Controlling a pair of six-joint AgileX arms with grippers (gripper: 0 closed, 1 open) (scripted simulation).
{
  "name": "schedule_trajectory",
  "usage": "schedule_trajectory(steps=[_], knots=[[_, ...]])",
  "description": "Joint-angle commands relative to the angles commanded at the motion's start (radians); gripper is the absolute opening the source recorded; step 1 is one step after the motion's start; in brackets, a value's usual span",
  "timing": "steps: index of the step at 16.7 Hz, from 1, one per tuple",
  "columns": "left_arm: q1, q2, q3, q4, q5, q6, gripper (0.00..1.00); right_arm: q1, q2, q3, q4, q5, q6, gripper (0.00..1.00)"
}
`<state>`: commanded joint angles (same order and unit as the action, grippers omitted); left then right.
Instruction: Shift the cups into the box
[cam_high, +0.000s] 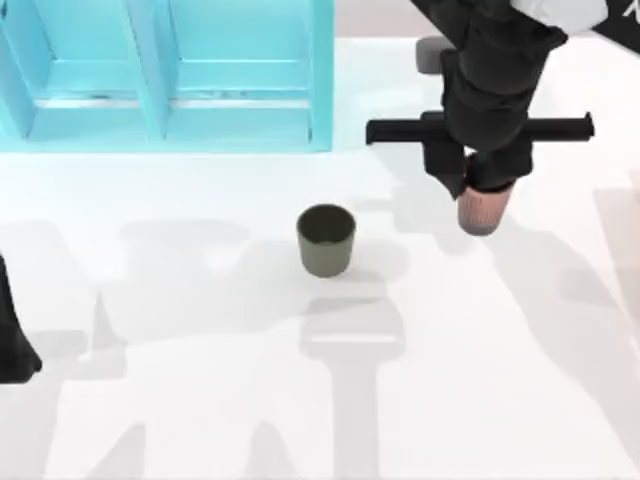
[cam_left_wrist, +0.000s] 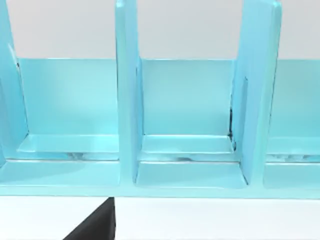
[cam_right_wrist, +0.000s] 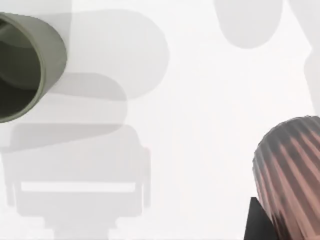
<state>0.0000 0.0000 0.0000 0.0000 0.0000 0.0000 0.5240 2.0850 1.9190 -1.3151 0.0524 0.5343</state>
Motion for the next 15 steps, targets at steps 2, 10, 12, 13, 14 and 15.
schedule_trajectory(steps=[2,10,12,13,14,15], knots=[[0.0,0.0,0.0,0.0,0.0,0.0,1.0,-0.046,-0.034,-0.021,0.0,-0.009,-0.049,0.0],[0.0,0.0,0.0,0.0,0.0,0.0,1.0,-0.506,-0.314,-0.234,-0.033,-0.082,-0.511,0.0],[0.0,0.0,0.0,0.0,0.0,0.0,1.0,-0.653,-0.388,-0.312,-0.053,-0.097,-0.66,0.0],[0.0,0.0,0.0,0.0,0.0,0.0,1.0,-0.726,-0.422,-0.352,-0.064,-0.103,-0.733,0.0],[0.0,0.0,0.0,0.0,0.0,0.0,1.0,-0.795,-0.456,-0.391,-0.075,-0.109,-0.802,0.0],[0.0,0.0,0.0,0.0,0.0,0.0,1.0,-0.861,-0.488,-0.429,-0.086,-0.113,-0.867,0.0]])
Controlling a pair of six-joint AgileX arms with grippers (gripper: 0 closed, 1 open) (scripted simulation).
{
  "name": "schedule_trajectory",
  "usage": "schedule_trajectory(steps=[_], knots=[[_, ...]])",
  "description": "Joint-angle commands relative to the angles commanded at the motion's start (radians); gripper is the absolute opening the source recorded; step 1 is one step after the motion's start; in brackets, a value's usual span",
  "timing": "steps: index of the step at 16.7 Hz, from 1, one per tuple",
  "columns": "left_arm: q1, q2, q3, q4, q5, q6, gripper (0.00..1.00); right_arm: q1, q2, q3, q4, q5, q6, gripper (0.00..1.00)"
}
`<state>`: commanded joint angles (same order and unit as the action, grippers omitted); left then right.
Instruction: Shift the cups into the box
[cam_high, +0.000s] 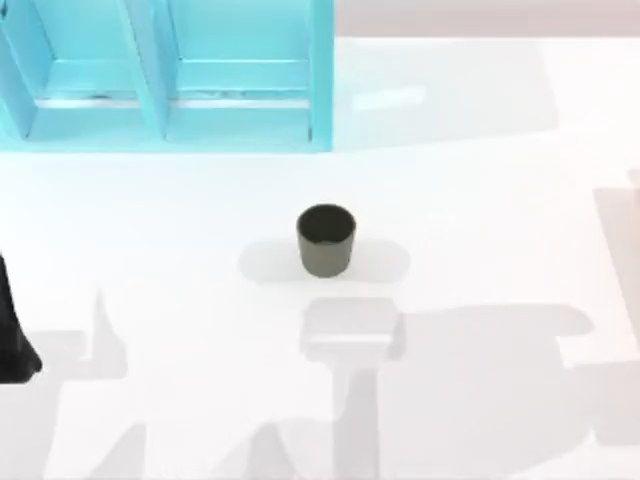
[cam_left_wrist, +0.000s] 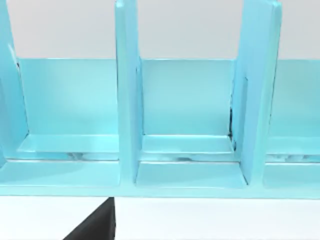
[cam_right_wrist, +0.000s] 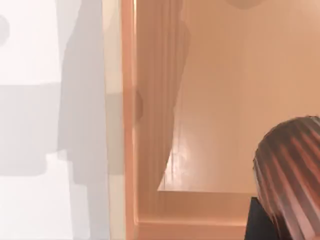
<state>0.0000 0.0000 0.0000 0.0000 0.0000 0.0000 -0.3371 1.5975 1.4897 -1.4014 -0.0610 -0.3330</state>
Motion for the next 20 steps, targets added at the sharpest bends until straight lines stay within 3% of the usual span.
schedule_trajectory(steps=[6,13,20], knots=[[0.0,0.0,0.0,0.0,0.0,0.0,1.0,-0.239,-0.125,-0.147,-0.045,-0.016,-0.231,0.0],[0.0,0.0,0.0,0.0,0.0,0.0,1.0,-0.239,-0.123,-0.16,-0.03,-0.015,-0.236,0.0],[0.0,0.0,0.0,0.0,0.0,0.0,1.0,-0.246,-0.113,-0.35,0.168,-0.015,-0.239,0.0]])
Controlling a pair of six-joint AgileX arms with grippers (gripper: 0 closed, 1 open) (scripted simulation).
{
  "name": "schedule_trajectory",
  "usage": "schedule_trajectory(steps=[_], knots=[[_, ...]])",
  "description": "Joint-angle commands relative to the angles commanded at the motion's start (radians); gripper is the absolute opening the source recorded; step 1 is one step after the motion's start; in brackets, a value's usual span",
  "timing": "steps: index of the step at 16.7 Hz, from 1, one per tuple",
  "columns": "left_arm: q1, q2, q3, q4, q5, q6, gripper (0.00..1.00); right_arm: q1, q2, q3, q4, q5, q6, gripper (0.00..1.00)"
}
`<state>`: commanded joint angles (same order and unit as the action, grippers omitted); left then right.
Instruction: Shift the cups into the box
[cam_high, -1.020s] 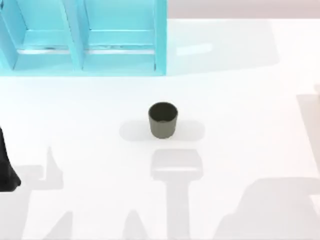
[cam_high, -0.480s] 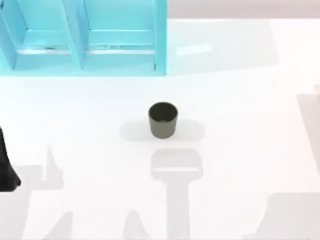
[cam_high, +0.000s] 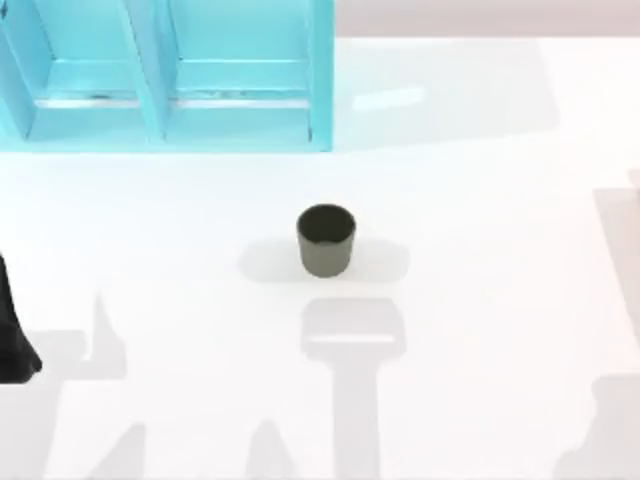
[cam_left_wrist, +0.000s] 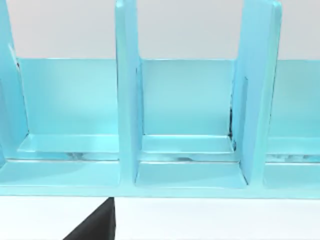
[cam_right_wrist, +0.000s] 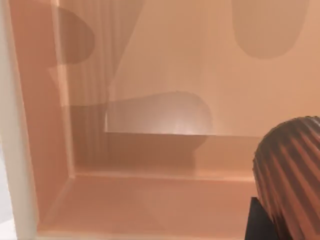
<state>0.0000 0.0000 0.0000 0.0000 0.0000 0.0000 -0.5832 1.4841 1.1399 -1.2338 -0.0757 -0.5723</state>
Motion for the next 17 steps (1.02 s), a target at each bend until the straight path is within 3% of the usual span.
schedule_trajectory(steps=[6,17], knots=[[0.0,0.0,0.0,0.0,0.0,0.0,1.0,-0.002,0.002,-0.042,0.045,-0.002,-0.001,0.0],[0.0,0.0,0.0,0.0,0.0,0.0,1.0,-0.002,0.002,-0.042,0.045,-0.002,-0.001,0.83]])
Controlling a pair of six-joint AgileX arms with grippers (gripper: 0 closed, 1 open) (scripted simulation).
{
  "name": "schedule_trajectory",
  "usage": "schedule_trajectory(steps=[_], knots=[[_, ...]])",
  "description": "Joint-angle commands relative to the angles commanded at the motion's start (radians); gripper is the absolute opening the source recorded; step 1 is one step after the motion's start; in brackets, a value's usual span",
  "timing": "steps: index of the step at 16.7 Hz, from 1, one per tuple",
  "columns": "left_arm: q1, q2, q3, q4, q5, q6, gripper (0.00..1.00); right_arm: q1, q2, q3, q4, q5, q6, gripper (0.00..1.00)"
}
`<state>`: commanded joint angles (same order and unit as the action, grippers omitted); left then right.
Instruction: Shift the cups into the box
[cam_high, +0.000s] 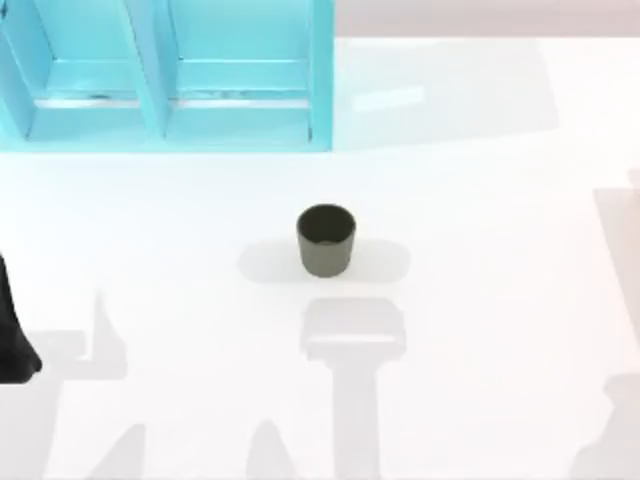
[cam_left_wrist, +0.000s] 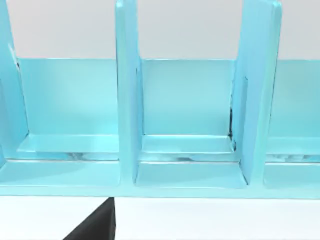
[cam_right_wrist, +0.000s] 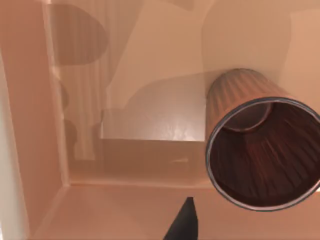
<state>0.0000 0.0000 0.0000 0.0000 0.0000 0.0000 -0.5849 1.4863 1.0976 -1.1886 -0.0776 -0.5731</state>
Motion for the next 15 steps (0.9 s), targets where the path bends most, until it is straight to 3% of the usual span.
schedule_trajectory(steps=[2,3,15], knots=[[0.0,0.0,0.0,0.0,0.0,0.0,1.0,0.0,0.0,0.0,0.0,0.0,0.0,0.98],[0.0,0.0,0.0,0.0,0.0,0.0,1.0,0.0,0.0,0.0,0.0,0.0,0.0,1.0],[0.0,0.0,0.0,0.0,0.0,0.0,1.0,0.001,0.006,0.066,-0.064,-0.001,-0.005,1.0]])
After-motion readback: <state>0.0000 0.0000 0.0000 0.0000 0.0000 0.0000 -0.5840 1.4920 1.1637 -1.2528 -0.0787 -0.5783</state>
